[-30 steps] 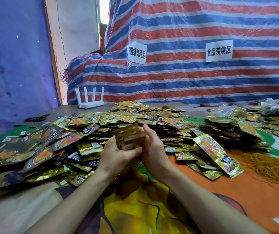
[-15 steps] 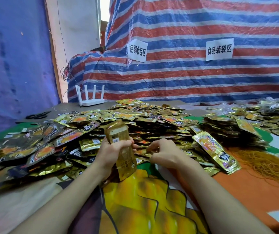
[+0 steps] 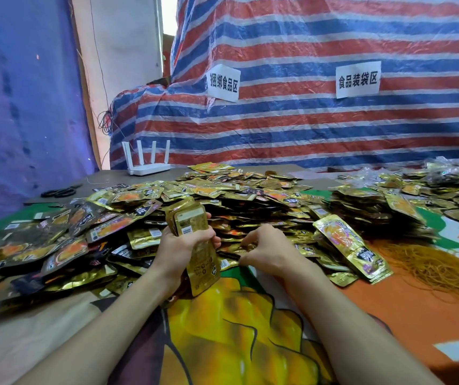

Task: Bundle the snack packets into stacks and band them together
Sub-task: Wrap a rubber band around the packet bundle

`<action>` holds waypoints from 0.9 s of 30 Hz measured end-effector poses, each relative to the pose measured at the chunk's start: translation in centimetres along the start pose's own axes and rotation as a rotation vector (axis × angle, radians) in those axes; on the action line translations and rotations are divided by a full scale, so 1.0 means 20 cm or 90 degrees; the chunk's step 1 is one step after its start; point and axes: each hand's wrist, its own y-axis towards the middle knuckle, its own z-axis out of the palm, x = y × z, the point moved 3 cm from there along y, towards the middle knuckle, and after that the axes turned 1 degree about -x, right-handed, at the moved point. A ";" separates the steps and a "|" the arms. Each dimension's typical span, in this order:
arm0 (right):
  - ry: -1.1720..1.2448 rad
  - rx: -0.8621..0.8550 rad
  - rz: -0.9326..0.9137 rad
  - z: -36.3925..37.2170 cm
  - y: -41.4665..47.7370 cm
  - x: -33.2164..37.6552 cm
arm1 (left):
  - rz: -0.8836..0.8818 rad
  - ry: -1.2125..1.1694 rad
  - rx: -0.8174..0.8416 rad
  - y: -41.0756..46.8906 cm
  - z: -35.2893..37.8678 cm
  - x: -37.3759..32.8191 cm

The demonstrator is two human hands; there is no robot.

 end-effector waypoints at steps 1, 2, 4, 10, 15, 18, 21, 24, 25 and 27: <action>0.011 -0.005 0.002 0.00 0.00 -0.01 | 0.000 -0.002 0.000 0.00 0.00 0.00; 0.025 -0.017 0.003 -0.01 0.01 -0.01 | 0.002 -0.003 0.000 0.00 -0.01 0.00; 0.036 -0.045 -0.004 -0.02 0.00 -0.01 | 0.010 -0.003 -0.003 0.01 -0.01 0.01; 0.116 -0.199 -0.056 -0.05 -0.01 0.02 | 0.010 -0.017 -0.023 0.03 -0.02 0.02; 0.394 -0.355 -0.189 -0.11 -0.03 0.07 | -0.006 -0.065 -0.076 0.05 -0.04 0.03; 0.552 -0.265 -0.198 -0.09 -0.04 0.11 | -0.032 -0.020 -0.083 0.02 -0.02 0.01; 0.714 -0.095 -0.134 -0.02 -0.05 0.16 | -0.006 0.059 0.021 -0.01 0.03 -0.01; 0.825 -0.025 -0.099 0.02 -0.05 0.21 | 0.034 0.102 0.186 -0.04 0.08 0.01; 0.881 0.003 -0.100 0.03 -0.05 0.23 | 0.065 0.150 0.204 -0.02 0.08 0.03; 0.967 0.050 -0.117 0.03 -0.05 0.24 | 0.103 0.216 0.189 0.03 0.06 0.09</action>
